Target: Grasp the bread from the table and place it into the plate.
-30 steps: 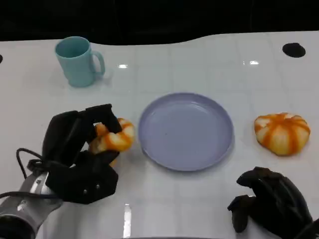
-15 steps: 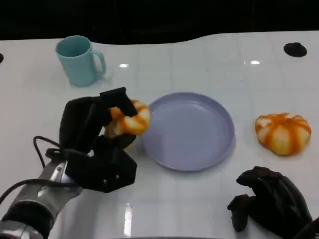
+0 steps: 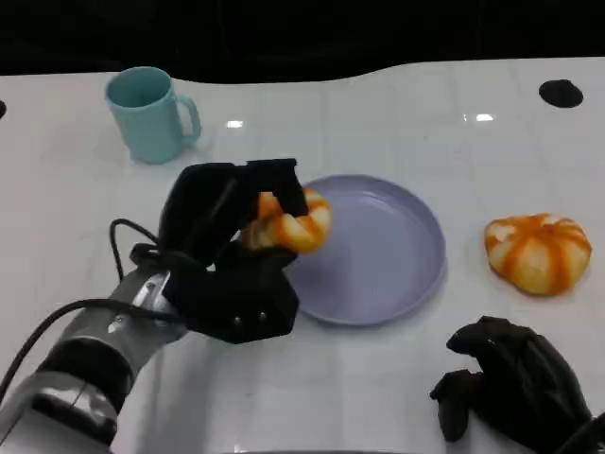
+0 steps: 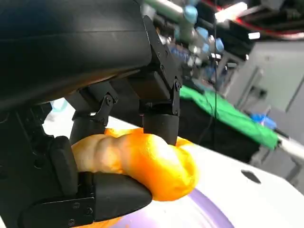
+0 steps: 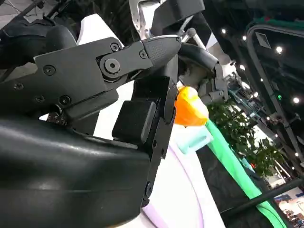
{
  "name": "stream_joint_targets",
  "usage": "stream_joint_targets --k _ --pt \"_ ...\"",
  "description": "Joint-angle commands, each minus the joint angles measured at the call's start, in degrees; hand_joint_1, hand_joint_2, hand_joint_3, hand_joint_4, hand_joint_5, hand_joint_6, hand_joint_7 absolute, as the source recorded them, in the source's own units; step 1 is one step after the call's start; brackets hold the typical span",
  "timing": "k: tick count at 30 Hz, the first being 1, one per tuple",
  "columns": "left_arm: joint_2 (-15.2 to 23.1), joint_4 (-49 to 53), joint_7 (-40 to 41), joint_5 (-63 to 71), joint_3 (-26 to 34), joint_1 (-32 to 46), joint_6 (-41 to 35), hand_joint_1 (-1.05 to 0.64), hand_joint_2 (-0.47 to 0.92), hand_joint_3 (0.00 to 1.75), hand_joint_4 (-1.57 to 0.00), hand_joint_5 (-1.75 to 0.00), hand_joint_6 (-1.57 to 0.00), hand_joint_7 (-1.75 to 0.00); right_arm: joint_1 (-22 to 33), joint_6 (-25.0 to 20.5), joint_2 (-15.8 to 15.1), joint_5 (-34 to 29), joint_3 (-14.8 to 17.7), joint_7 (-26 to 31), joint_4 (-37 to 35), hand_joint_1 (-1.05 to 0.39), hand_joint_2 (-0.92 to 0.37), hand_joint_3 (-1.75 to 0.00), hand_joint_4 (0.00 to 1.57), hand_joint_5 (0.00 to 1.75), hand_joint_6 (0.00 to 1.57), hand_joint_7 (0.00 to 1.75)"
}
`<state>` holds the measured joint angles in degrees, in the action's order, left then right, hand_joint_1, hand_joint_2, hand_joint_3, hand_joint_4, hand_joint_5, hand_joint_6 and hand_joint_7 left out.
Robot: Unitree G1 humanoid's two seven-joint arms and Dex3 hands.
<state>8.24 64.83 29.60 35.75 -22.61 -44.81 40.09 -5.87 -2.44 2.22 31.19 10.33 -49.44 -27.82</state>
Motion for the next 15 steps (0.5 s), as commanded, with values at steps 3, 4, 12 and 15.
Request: stream_joint_targets --k 3,4,12,15 --pt "-1.9 3.5 -3.0 0.2 -0.9 -4.2 -1.8 -0.77 0.37 1.54 -1.44 -1.72 -1.34 -1.59 0.8 0.8 -0.6 -0.1 0.0 -0.5 0.7 -0.74 -0.92 -0.07 1.48 0.85 1.57 0.35" --pt "-2.1 3.9 -2.6 0.9 -1.6 -4.6 -2.1 -0.81 0.43 1.47 -1.43 -1.73 -1.32 -1.61 0.8 0.9 -0.6 -0.1 0.0 -0.7 0.6 -0.74 -0.92 -0.07 1.48 0.85 1.57 0.35" --pt "-4.1 6.6 0.7 4.7 -5.9 -7.1 -5.8 -0.95 0.79 1.01 -1.42 -1.75 -1.23 -1.75 1.1 -0.2 -0.6 -0.1 -0.2 -0.1 1.3 -0.74 -0.9 -0.05 1.48 0.85 1.57 0.35" --pt "-4.8 7.6 -0.6 4.5 -6.1 -7.5 -6.2 -0.98 0.89 0.9 -1.36 -1.75 -1.19 -1.71 1.2 -0.3 -0.5 0.2 -0.3 -0.1 1.4 -0.74 -0.89 -0.04 1.49 0.85 1.57 0.35"
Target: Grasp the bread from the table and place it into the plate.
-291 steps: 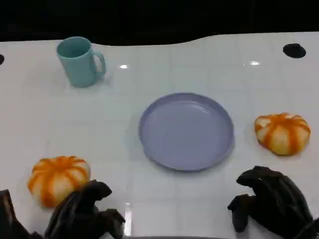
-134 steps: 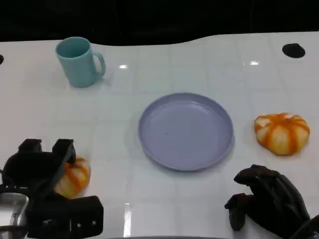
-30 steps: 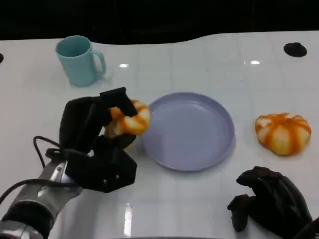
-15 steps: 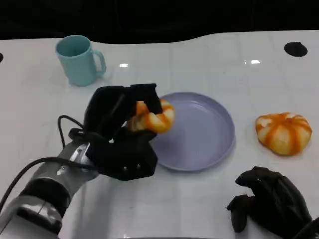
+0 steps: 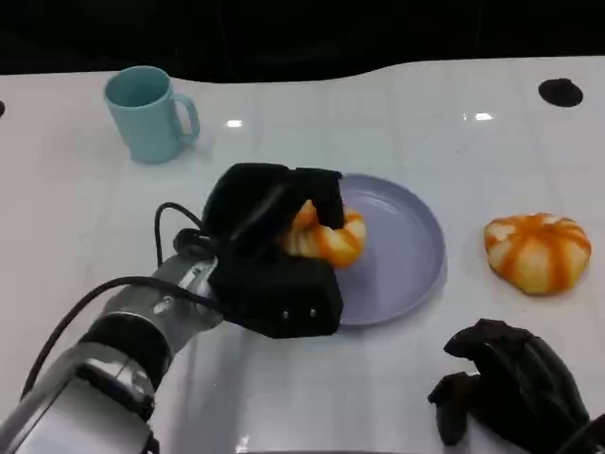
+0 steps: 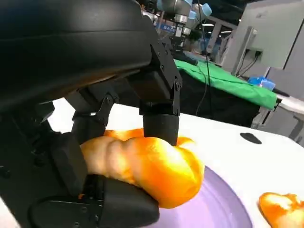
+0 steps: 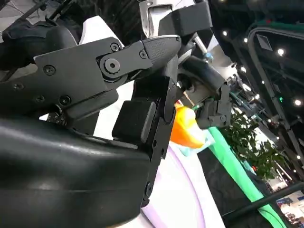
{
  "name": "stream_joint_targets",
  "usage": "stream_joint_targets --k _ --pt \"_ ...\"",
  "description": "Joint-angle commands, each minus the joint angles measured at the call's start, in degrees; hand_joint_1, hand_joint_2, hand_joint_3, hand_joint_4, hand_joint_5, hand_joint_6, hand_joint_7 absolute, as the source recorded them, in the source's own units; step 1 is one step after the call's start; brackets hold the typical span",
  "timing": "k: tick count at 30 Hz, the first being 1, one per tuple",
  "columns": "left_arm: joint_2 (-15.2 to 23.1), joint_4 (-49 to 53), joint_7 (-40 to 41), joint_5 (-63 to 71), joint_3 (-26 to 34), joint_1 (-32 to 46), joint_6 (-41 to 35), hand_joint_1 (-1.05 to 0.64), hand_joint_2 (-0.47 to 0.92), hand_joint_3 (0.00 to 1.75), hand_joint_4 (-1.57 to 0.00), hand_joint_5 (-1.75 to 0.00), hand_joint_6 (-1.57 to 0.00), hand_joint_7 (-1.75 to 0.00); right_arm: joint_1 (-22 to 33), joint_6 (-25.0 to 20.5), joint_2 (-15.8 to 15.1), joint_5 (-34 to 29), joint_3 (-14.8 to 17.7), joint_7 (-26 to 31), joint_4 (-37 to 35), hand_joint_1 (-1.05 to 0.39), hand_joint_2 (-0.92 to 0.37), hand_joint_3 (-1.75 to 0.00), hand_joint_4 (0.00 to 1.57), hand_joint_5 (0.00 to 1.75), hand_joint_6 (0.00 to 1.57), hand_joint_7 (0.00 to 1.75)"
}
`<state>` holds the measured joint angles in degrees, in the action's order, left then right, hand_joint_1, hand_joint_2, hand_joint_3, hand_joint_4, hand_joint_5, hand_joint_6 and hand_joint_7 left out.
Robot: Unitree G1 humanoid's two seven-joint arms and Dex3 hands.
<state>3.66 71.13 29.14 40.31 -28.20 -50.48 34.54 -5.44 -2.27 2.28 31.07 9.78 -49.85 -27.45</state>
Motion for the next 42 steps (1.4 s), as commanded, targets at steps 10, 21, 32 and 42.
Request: stream_joint_targets --k 10,21,32,42 --pt "0.8 1.4 -9.3 0.5 -2.5 -3.4 -2.6 -1.05 0.92 0.31 -0.38 -1.34 -0.15 -1.13 1.2 -1.0 -0.6 0.2 0.1 1.1 2.0 -0.75 -0.9 -0.04 1.5 0.85 1.57 0.37" --pt "1.7 0.4 -18.6 2.1 -5.4 -5.0 -8.3 -1.05 0.92 0.41 0.0 -0.02 0.0 0.0 0.8 -1.0 -0.4 0.5 0.2 0.5 1.5 -0.75 -0.9 -0.03 1.5 0.83 1.57 0.35" --pt "5.8 -5.1 -19.5 0.7 -4.4 -2.2 -5.6 -1.05 0.92 0.36 -0.02 -1.05 0.0 0.0 1.0 -1.2 -0.4 0.9 0.4 0.2 1.9 -0.73 -0.91 -0.02 1.5 0.81 1.57 0.33" --pt "12.1 -13.7 -24.5 -6.4 0.7 5.6 1.7 -1.05 0.92 0.33 0.0 -1.54 0.0 0.0 1.4 -0.9 -0.6 0.6 0.0 0.2 2.4 -0.75 -0.92 -0.03 1.51 0.8 1.57 0.33"
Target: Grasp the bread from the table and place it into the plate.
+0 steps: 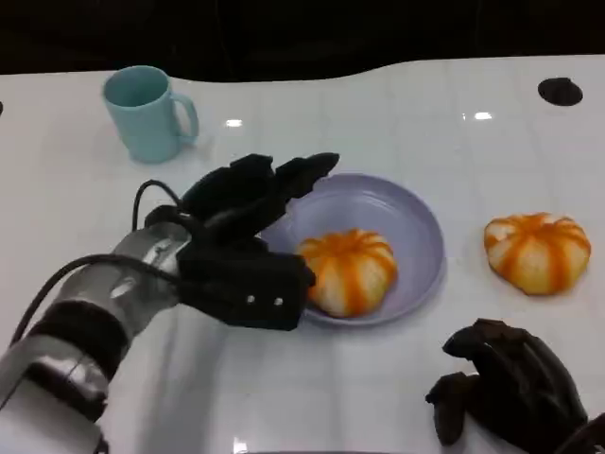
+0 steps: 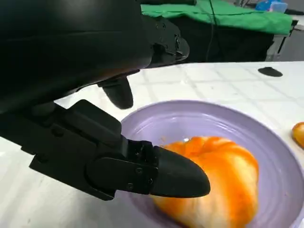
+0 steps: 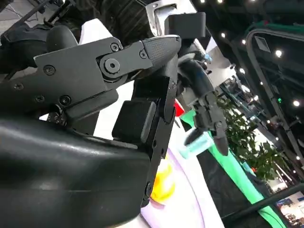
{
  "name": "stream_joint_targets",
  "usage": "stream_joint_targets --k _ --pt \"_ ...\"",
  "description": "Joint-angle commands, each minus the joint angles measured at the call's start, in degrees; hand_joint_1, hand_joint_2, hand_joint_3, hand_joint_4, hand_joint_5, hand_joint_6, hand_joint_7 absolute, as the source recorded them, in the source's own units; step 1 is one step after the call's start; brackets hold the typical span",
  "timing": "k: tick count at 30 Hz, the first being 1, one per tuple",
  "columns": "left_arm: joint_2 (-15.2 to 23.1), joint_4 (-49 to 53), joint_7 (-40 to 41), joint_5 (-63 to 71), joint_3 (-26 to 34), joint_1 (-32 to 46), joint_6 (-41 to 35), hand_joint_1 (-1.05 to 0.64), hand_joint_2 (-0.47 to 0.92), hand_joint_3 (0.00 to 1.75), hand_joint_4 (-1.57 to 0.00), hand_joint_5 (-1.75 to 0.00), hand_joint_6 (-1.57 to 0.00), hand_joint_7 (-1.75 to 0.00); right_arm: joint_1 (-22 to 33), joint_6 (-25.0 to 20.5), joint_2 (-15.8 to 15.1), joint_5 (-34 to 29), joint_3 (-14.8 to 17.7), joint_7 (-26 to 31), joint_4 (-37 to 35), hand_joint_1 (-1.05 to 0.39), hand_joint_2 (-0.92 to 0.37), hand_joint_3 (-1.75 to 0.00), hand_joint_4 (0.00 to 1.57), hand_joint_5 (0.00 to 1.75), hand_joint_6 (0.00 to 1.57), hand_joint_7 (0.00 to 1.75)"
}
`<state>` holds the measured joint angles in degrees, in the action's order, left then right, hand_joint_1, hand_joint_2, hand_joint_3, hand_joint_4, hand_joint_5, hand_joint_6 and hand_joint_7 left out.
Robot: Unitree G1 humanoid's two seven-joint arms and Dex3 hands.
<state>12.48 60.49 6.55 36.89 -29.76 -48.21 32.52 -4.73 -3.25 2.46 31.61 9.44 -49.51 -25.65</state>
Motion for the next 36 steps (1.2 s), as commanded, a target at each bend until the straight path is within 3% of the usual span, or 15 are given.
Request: stream_joint_targets --k 1,6,7,8,10,12,15,17,20,23,24,25,28,36 --pt "3.9 -3.9 -2.6 -4.2 3.1 4.3 4.8 -1.05 0.92 0.32 0.0 -1.53 -0.01 -0.01 0.8 0.2 -0.7 0.0 0.3 0.1 0.8 -0.75 -0.92 -0.03 1.51 0.8 1.57 0.33" --pt "4.0 -5.6 -9.6 -15.6 9.5 10.1 11.2 -1.05 0.92 0.25 0.0 -1.5 -0.2 -0.13 0.9 0.1 -0.6 0.3 0.3 0.0 0.9 -0.74 -0.92 -0.03 1.51 0.8 1.57 0.34" --pt "3.5 -5.5 -12.2 -19.2 11.2 11.4 12.4 -1.05 0.92 0.2 -0.09 -1.45 -0.34 -0.27 0.9 0.0 -0.6 0.3 0.3 0.1 1.0 -0.74 -0.92 -0.03 1.52 0.8 1.57 0.34" --pt "2.4 -5.4 -16.2 -24.5 13.6 13.1 13.4 -1.05 0.92 0.18 -0.12 -1.41 -0.38 -0.33 0.9 -0.3 -0.6 0.3 0.3 0.3 1.0 -0.74 -0.92 -0.03 1.52 0.8 1.57 0.34" --pt "0.8 -5.5 -22.9 -32.2 17.0 15.3 13.7 -1.05 0.92 0.09 -0.4 -1.15 -0.48 -0.56 0.9 -0.6 -0.6 0.3 0.3 0.5 1.1 -0.74 -0.92 -0.03 1.52 0.8 1.57 0.34" --pt "-0.5 -5.9 -28.6 -37.8 19.6 16.8 13.6 -1.05 0.92 0.08 -0.53 -1.03 -0.52 -0.64 0.9 -0.7 -0.6 0.3 0.3 0.7 1.3 -0.74 -0.92 -0.03 1.52 0.8 1.57 0.34" --pt "-3.1 -6.7 -40.3 -48.9 24.9 19.5 12.2 -1.05 0.92 0.05 -0.98 -0.49 -0.77 -0.48 1.0 -1.3 -0.6 0.6 0.3 0.8 1.6 -0.73 -0.92 -0.03 1.52 0.81 1.57 0.34" --pt "-3.9 -6.9 -45.1 -52.3 27.0 20.3 11.1 -1.05 0.92 0.05 -1.11 -0.33 -0.87 -0.39 0.9 -1.8 -0.7 0.8 0.4 0.4 1.6 -0.73 -0.92 -0.03 1.52 0.81 1.57 0.34" --pt "-5.0 -7.3 -50.9 -56.7 30.5 21.7 9.4 -1.05 0.92 0.04 -1.26 -0.22 -1.02 -0.29 0.9 -2.0 -0.6 0.9 0.5 0.5 1.7 -0.73 -0.91 -0.02 1.52 0.81 1.57 0.33" --pt "-5.6 -7.5 -53.5 -58.0 32.5 22.1 8.4 -1.05 0.92 0.04 -1.34 -0.18 -1.11 -0.24 0.9 -2.1 -0.6 0.9 0.5 0.6 1.7 -0.73 -0.91 -0.02 1.52 0.8 1.57 0.33" --pt "-6.0 -8.4 -55.0 -60.0 33.6 22.8 5.0 -1.05 0.92 0.04 -1.35 -0.17 -1.11 -0.23 1.0 -2.3 -0.6 0.8 0.5 0.7 1.9 -0.73 -0.91 -0.02 1.52 0.8 1.57 0.33" --pt "-6.4 -9.2 -56.2 -61.5 34.6 23.4 2.3 -1.05 0.88 0.02 -1.44 -0.16 -1.26 -0.2 1.0 -2.4 -0.6 0.7 0.4 0.9 2.0 -0.73 -0.91 -0.02 1.52 0.8 1.57 0.33" --pt "-7.1 -13.6 -55.6 -63.3 36.2 26.6 -4.6 -1.05 0.83 0.0 -1.55 -0.22 -1.51 -0.16 1.1 -2.5 -0.7 0.8 0.4 0.7 2.1 -0.73 -0.91 -0.02 1.52 0.8 1.57 0.33" --pt "-8.6 -21.7 -57.4 -68.6 39.5 31.3 -20.6 -1.05 0.73 0.0 -1.57 -0.51 -1.57 -0.32 1.5 -3.3 -0.8 0.8 0.3 1.1 3.1 -0.73 -0.91 -0.02 1.52 0.8 1.57 0.34"
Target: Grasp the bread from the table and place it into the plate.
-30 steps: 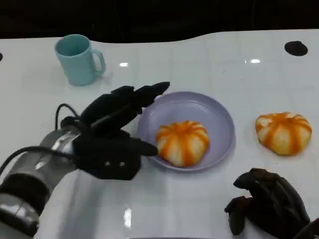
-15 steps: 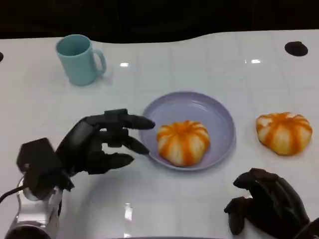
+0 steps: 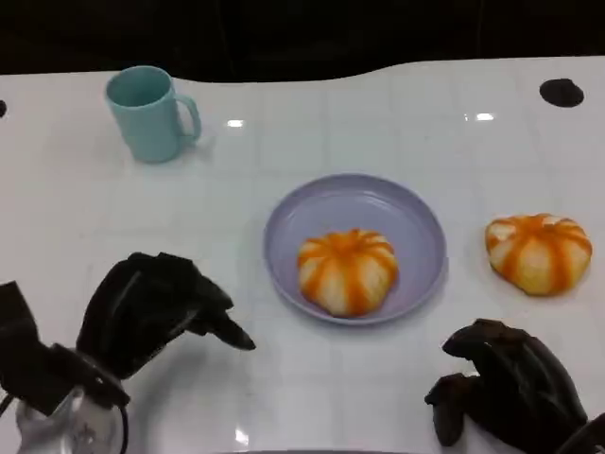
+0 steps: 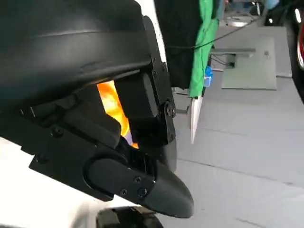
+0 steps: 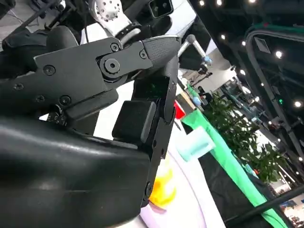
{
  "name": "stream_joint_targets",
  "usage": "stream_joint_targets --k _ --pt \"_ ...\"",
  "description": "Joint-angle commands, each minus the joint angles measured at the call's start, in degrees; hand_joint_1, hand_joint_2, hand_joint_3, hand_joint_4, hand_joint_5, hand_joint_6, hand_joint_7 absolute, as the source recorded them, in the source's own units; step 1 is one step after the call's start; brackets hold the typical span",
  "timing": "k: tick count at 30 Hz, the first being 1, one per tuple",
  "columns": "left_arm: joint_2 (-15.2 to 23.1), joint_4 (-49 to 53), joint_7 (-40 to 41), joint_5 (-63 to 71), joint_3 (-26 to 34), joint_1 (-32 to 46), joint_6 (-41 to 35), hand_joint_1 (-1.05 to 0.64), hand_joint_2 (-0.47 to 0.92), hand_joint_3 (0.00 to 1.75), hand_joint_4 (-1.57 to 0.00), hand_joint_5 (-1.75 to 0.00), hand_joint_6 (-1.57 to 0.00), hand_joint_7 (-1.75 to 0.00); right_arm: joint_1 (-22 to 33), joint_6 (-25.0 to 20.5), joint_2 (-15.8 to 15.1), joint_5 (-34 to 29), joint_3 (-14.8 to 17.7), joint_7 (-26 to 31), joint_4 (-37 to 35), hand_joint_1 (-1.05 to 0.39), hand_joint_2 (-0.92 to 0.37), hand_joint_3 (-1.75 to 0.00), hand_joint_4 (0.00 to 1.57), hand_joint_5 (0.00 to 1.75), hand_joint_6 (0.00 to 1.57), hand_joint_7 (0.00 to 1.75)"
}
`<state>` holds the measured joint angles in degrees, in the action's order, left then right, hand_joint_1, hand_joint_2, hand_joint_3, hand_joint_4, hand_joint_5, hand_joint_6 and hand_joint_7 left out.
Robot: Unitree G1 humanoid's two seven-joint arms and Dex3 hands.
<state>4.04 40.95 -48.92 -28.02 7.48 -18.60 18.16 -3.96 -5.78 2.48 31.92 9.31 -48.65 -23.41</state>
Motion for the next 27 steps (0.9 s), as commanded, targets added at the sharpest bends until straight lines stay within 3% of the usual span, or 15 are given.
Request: stream_joint_targets --k 1,13,27 --pt "-0.4 -2.1 -2.9 -4.8 3.0 1.7 -7.8 -1.05 0.71 0.0 -1.57 -0.52 -1.57 -0.32 0.7 -0.9 -0.8 0.7 0.5 0.0 0.8 -0.72 -0.91 -0.02 1.51 0.8 1.57 0.34" --pt "-1.9 -3.5 -7.0 -10.4 7.7 5.9 -22.2 -1.04 0.58 0.0 -1.57 -0.63 -1.57 -0.39 0.8 0.0 -0.8 -0.1 0.3 0.2 1.0 -0.73 -0.91 -0.01 1.52 0.79 1.57 0.34" --pt "-2.6 -4.3 -9.6 -10.3 9.3 9.5 -27.0 -0.98 0.52 0.0 -1.57 -0.66 -1.57 -0.46 1.1 -0.6 -1.1 0.4 0.4 -0.5 1.3 -0.73 -0.91 -0.01 1.51 0.79 1.57 0.33"
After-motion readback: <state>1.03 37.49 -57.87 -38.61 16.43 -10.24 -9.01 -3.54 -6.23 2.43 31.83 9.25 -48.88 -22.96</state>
